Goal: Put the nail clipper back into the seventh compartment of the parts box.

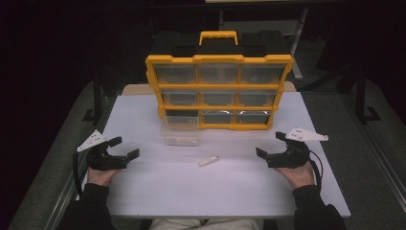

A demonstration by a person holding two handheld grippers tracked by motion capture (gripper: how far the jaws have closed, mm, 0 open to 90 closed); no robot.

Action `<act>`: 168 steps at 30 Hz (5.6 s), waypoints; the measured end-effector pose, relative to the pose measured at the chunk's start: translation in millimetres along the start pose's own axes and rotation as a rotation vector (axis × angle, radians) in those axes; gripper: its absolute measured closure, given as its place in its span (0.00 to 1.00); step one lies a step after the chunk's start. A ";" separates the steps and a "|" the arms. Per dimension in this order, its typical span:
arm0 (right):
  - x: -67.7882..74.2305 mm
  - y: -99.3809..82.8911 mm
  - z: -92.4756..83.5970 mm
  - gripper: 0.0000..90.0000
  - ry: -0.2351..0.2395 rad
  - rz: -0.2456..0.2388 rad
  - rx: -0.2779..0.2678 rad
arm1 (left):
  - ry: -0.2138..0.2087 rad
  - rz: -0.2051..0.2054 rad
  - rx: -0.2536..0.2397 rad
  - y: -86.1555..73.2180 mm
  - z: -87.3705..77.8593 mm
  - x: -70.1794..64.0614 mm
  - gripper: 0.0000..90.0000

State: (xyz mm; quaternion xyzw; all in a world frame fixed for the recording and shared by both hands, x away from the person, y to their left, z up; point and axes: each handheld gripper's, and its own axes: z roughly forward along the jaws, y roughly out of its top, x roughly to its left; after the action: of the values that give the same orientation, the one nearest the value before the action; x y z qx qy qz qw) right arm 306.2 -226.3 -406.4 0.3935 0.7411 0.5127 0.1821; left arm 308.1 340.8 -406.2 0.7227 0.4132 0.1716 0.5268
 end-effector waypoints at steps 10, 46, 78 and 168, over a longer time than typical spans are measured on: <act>0.5 0.6 1.1 0.00 0.006 0.002 0.003 | -0.001 0.004 0.008 -0.3 1.3 -1.1 0.00; 28.3 27.9 43.7 0.00 0.115 -0.081 0.101 | 0.022 0.011 0.042 -3.1 5.1 -1.8 0.00; 54.7 59.4 89.8 0.00 0.236 -0.198 0.197 | 0.020 0.018 0.041 -4.2 6.8 -1.2 0.00; 77.7 26.5 161.8 0.85 0.503 -0.428 0.549 | -0.007 0.037 0.034 -4.9 8.1 -2.9 0.00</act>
State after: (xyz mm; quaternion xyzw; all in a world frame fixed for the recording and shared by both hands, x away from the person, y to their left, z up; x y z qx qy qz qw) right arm 377.2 -62.3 -438.1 0.1273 0.9363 0.3271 -0.0134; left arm 309.9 334.1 -413.3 0.7397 0.4010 0.1715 0.5125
